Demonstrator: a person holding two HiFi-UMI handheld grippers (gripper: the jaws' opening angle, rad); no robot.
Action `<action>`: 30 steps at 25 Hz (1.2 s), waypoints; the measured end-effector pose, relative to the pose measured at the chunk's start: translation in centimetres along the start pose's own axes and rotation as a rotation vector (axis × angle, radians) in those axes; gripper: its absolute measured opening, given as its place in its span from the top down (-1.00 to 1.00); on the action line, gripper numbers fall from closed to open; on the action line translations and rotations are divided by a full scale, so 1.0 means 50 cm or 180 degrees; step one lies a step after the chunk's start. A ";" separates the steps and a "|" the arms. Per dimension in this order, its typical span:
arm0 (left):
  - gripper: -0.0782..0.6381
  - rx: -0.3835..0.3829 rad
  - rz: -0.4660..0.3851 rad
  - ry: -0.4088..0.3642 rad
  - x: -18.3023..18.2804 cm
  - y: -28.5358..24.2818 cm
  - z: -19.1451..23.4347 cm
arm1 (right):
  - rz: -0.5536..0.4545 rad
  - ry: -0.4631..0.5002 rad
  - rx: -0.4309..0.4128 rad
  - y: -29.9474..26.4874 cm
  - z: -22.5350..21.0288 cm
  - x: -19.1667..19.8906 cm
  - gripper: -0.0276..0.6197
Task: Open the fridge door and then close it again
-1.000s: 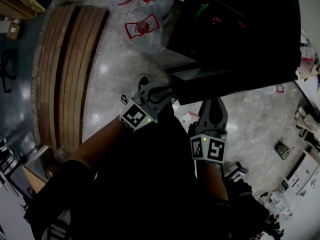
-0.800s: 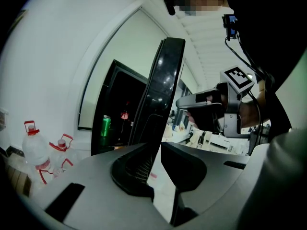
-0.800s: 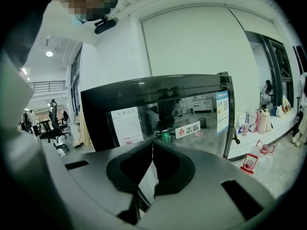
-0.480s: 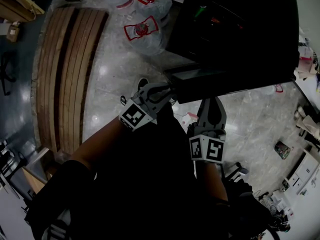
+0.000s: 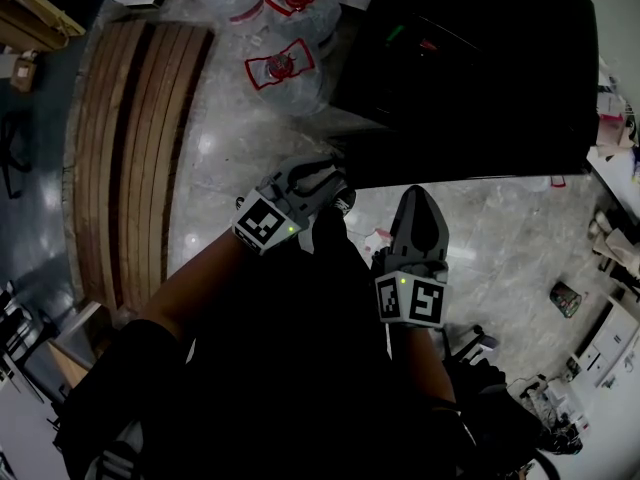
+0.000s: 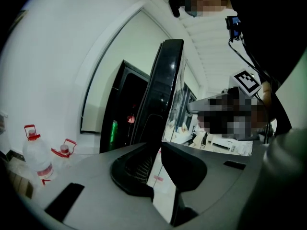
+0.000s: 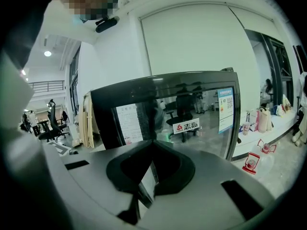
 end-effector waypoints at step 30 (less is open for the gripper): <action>0.52 -0.0433 -0.0290 0.0038 -0.089 -0.142 0.257 | 0.0119 -0.0122 0.0198 -0.092 -0.033 0.007 0.86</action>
Point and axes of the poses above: the fingertips, and each gripper's own axes: y backward along the fingers, z to its left, x out of its underside, the point moved 2 cm from there along y, backward along the fingers
